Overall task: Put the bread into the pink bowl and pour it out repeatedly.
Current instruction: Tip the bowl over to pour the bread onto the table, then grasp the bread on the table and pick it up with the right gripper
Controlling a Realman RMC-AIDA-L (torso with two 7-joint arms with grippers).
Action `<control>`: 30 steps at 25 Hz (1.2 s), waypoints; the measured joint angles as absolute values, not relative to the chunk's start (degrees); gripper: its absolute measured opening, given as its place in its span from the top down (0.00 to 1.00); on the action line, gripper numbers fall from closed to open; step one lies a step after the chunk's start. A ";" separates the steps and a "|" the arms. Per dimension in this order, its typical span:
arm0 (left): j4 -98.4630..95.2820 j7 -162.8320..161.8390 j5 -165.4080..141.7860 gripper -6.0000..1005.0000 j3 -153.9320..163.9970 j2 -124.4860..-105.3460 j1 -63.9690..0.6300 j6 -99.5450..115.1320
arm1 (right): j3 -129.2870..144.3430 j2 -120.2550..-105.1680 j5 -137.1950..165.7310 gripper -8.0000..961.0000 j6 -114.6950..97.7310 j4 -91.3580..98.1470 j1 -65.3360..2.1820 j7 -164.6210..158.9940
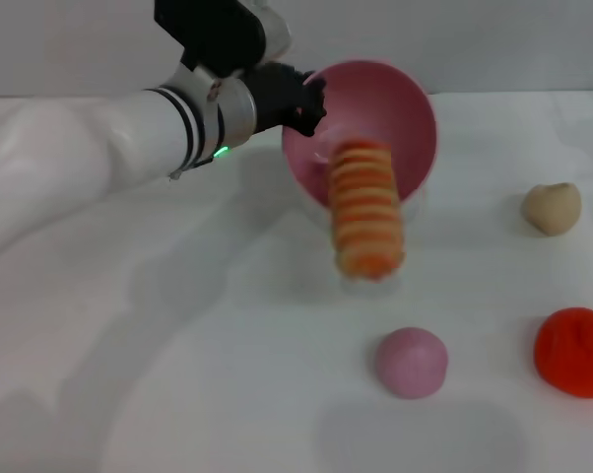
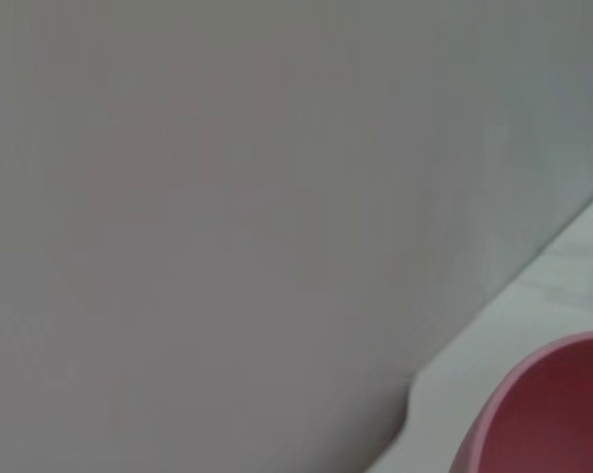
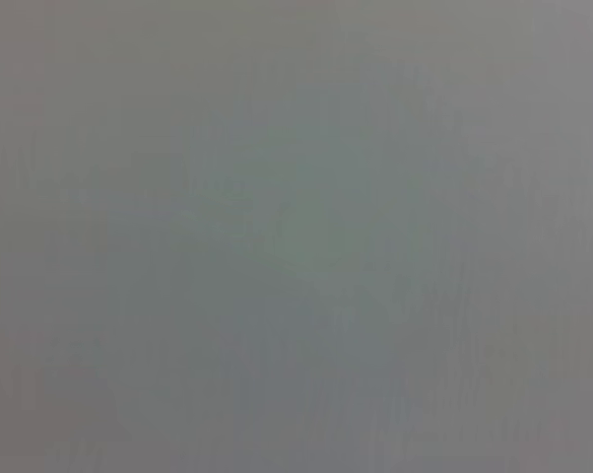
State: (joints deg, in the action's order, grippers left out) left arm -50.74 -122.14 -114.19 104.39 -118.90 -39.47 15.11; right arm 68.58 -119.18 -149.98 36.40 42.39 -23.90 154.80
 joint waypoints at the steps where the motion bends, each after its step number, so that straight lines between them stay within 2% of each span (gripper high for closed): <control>1: -50.89 -121.59 -114.19 0.95 105.64 -118.91 -39.16 12.90 | 68.64 -119.17 -149.99 0.41 36.40 42.37 -23.90 154.79; 9: -52.52 -120.55 -114.47 0.95 113.54 -118.98 -38.43 3.41 | 68.99 -119.24 -150.03 0.41 36.50 42.23 -23.76 154.51; 18: -52.91 -120.64 -114.28 0.95 114.23 -118.99 -38.58 1.97 | 69.14 -119.27 -150.03 0.41 37.29 40.56 -24.82 154.46; 30: -50.59 -121.22 -109.86 0.95 99.75 -118.54 -41.82 15.49 | 69.15 -119.26 -150.03 0.41 37.37 37.76 -26.84 154.41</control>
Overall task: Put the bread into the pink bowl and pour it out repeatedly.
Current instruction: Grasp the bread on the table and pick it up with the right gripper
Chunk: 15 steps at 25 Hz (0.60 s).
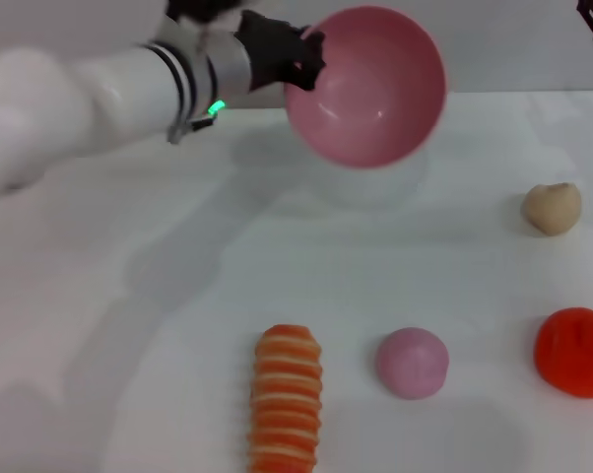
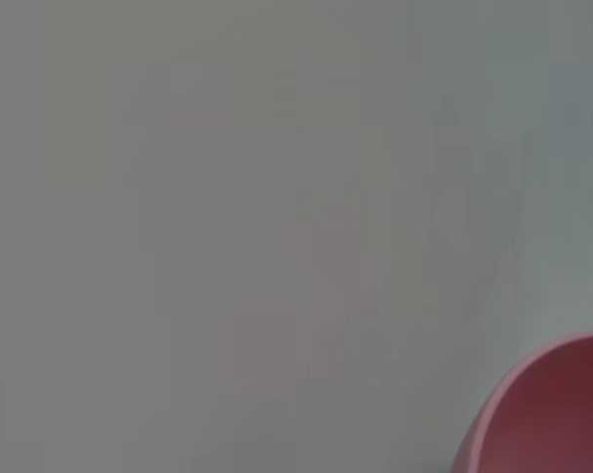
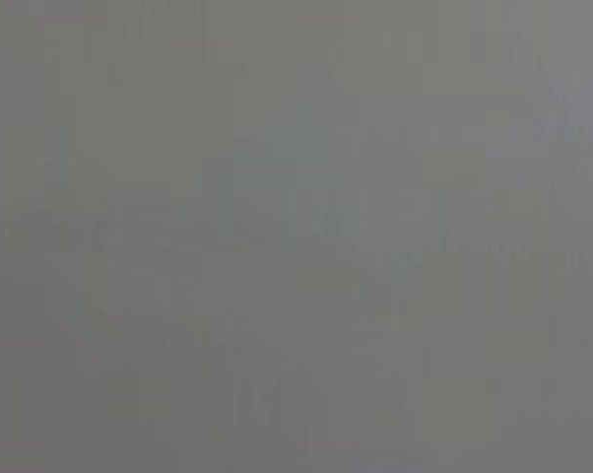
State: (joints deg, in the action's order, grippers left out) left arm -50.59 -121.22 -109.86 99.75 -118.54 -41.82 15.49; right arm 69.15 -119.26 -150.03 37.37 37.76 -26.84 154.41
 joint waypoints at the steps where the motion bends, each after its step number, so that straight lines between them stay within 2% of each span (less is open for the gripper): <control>1: -50.35 -121.23 -109.71 0.95 97.25 -118.46 -42.13 18.20 | 69.15 -119.26 -150.03 0.41 37.37 37.51 -27.00 154.37; 7: -49.58 -120.77 -110.25 0.95 80.42 -117.65 -43.61 34.36 | 68.86 -119.11 -150.03 0.41 36.67 35.30 -28.53 153.38; 15: -48.67 -122.64 -114.77 0.95 61.96 -114.39 -43.29 50.71 | 68.82 -118.73 -149.82 0.41 29.55 33.36 -32.20 148.36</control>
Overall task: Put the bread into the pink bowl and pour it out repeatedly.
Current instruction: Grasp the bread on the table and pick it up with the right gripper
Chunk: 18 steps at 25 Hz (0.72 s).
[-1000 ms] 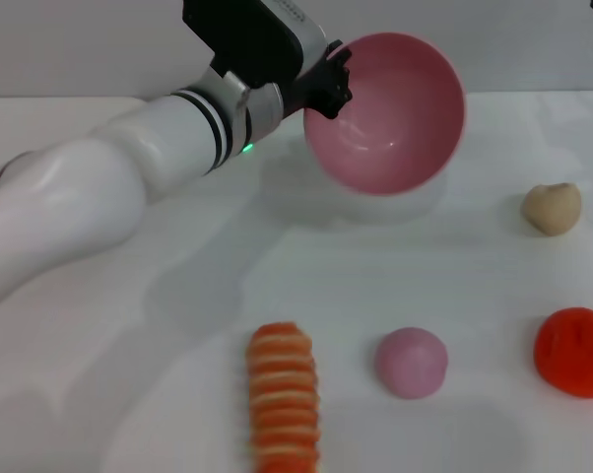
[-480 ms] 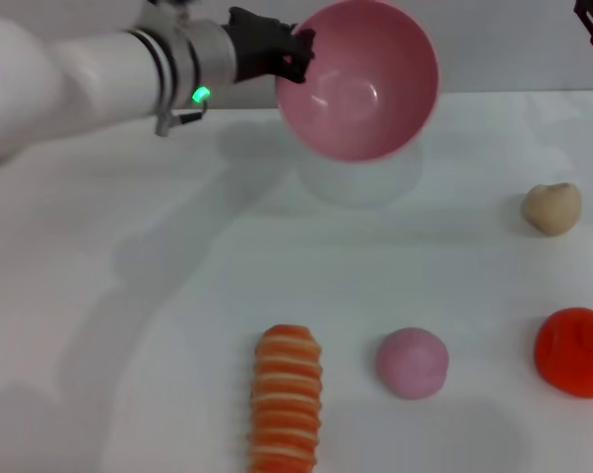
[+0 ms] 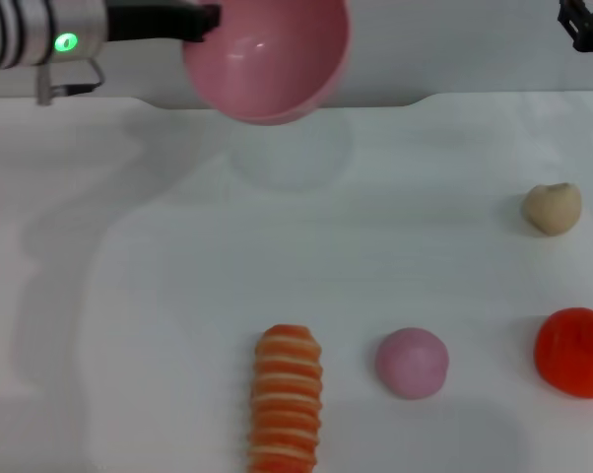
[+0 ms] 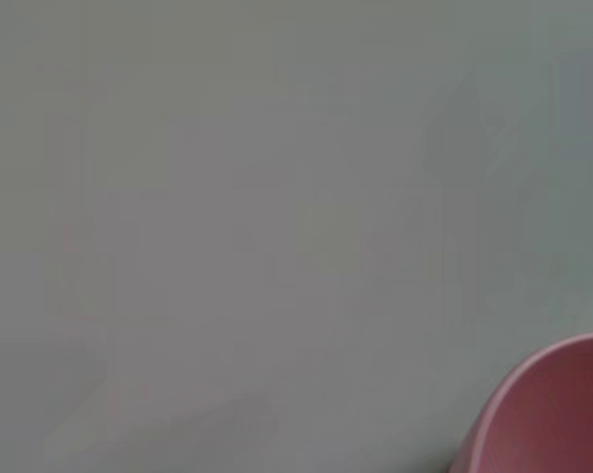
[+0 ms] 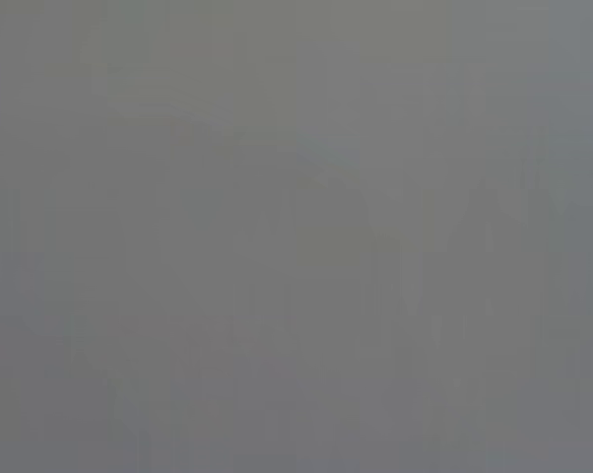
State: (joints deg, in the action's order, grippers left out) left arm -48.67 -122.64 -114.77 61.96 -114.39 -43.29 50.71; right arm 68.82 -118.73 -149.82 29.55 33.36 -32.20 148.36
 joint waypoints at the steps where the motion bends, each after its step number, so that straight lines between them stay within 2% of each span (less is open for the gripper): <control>1: -48.71 -123.02 -114.83 0.95 60.90 -114.03 -42.82 51.99 | 68.96 -118.66 -149.74 0.41 28.05 33.35 -32.70 147.10; 5: -48.83 -124.16 -114.89 0.95 59.28 -113.02 -40.83 55.04 | 70.66 -117.98 -145.74 0.41 19.02 33.46 -35.92 137.41; 10: -48.84 -124.37 -114.90 0.95 59.43 -112.76 -39.17 55.82 | 74.34 -116.57 -127.94 0.41 12.03 33.23 -40.86 115.99; 18: -48.64 -123.78 -114.89 0.95 59.69 -112.81 -37.74 55.90 | 75.61 -114.51 -91.95 0.41 20.30 32.76 -46.62 76.43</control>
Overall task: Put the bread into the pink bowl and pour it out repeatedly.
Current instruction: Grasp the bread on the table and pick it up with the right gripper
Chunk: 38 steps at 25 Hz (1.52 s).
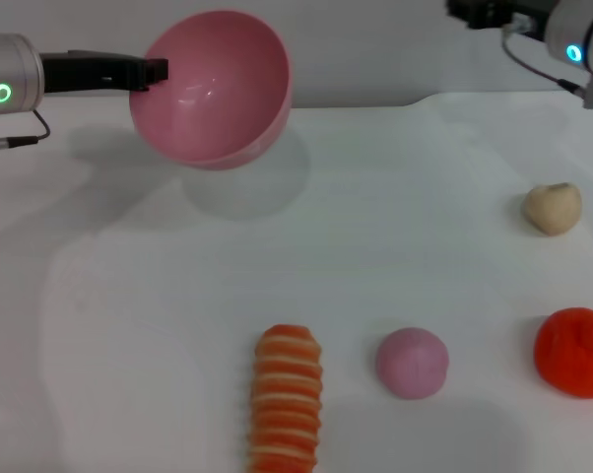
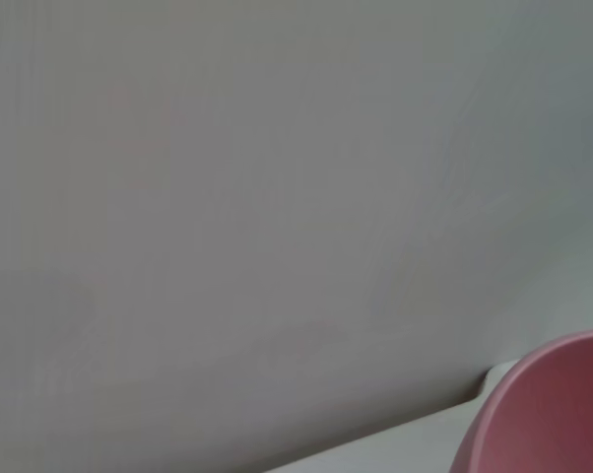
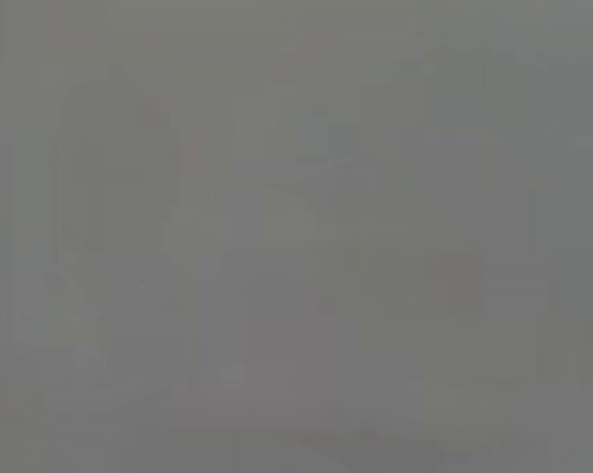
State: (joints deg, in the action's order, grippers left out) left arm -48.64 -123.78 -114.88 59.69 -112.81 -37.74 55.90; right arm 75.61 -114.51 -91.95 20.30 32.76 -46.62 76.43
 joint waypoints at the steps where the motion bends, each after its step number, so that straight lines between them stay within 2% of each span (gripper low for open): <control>1: -48.63 -123.72 -114.88 0.95 59.69 -112.82 -37.60 55.90 | 75.49 -114.23 -87.26 0.41 22.43 33.02 -47.27 72.17; 8: -48.68 -122.79 -115.16 0.95 59.93 -112.83 -37.05 55.32 | 75.21 -113.37 -67.59 0.41 40.02 38.93 -48.88 54.98; 13: -48.95 -121.53 -115.52 0.95 59.78 -112.80 -37.12 55.13 | 75.20 -112.50 -61.16 0.41 54.61 41.75 -50.44 49.30; 17: -49.04 -120.76 -115.55 0.95 59.85 -112.78 -37.13 54.29 | 75.18 -112.37 -59.07 0.41 64.84 41.86 -52.13 47.45; 20: -49.02 -120.12 -115.58 0.95 59.93 -112.84 -37.18 53.70 | 75.33 -113.21 -58.24 0.41 70.43 42.20 -53.39 47.29; 27: -48.90 -118.71 -115.58 0.95 59.93 -113.17 -37.43 53.10 | 76.82 -117.27 -56.43 0.40 77.92 46.96 -54.26 47.74; 30: -48.83 -118.34 -115.58 0.95 59.93 -113.34 -37.48 52.91 | 79.31 -118.43 -55.73 0.40 79.06 47.91 -55.31 47.72; 38: -48.70 -118.34 -115.58 0.95 59.91 -113.47 -37.53 52.33 | 90.17 -119.44 -57.44 0.38 79.45 46.61 -58.89 45.11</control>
State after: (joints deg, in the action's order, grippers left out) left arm -48.70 -118.34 -115.58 59.91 -113.47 -37.53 52.33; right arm 90.17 -119.44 -57.44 79.45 46.61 -58.89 45.11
